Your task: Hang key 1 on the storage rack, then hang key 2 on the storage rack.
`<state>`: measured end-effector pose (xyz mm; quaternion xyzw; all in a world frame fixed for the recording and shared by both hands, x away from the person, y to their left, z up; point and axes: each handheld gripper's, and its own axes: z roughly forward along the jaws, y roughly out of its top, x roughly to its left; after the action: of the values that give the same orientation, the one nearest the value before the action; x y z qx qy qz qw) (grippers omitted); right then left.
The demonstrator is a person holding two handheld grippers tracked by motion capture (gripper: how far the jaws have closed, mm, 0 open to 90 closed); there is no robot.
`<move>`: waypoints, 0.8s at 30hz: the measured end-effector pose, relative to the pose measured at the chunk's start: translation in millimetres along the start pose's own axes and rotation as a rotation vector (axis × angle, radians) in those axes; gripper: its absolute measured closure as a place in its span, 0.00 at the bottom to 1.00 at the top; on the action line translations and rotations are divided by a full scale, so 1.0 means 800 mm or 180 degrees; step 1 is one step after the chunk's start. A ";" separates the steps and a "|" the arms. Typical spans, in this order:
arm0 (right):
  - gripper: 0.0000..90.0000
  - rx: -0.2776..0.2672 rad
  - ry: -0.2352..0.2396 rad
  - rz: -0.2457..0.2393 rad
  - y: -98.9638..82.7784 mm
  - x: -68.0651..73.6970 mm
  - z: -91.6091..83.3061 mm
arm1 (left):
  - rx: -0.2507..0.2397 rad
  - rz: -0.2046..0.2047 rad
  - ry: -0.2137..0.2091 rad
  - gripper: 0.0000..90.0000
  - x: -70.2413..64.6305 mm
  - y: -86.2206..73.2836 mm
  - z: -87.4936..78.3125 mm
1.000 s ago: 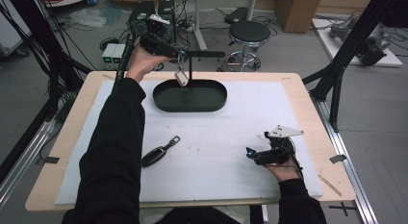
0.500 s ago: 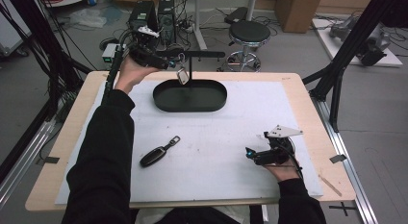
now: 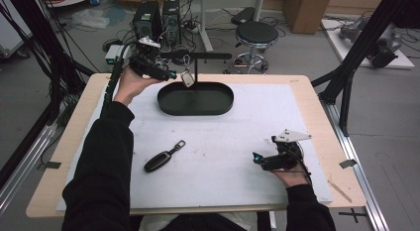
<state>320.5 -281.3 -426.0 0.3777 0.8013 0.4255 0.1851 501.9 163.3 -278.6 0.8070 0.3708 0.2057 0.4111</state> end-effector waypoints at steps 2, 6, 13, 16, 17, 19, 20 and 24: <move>0.01 -0.0004 0.0006 -0.0002 0.000 0.000 0.000 | 0.0052 0.0012 -0.0019 0.02 -0.004 -0.007 0.000; 0.01 0.0001 0.0000 0.0000 0.000 0.000 0.000 | 0.0103 0.0036 -0.0074 0.02 -0.012 -0.022 -0.001; 0.01 0.0000 -0.0006 -0.0006 0.000 0.000 0.000 | 0.0213 0.0034 -0.0157 0.02 -0.024 -0.053 -0.004; 0.01 0.0001 -0.0002 -0.0006 0.000 0.000 0.000 | 0.0262 0.0047 -0.0185 0.02 -0.030 -0.065 -0.006; 0.01 -0.0003 -0.0006 -0.0011 0.000 0.000 0.000 | 0.0298 0.0057 -0.0195 0.02 -0.031 -0.068 -0.006; 0.01 -0.0004 -0.0006 -0.0004 0.000 0.001 0.000 | 0.0305 0.0064 -0.0206 0.02 -0.034 -0.073 -0.007; 0.01 -0.0002 -0.0007 -0.0010 0.000 0.001 0.000 | 0.0299 0.0052 -0.0215 0.02 -0.035 -0.076 -0.007; 0.01 -0.0005 -0.0008 -0.0005 0.000 0.001 0.000 | 0.0339 0.0055 -0.0233 0.02 -0.038 -0.086 -0.008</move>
<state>319.9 -280.9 -425.8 0.3775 0.8010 0.4254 0.1867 448.7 169.5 -331.7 0.8378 0.3590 0.1596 0.3791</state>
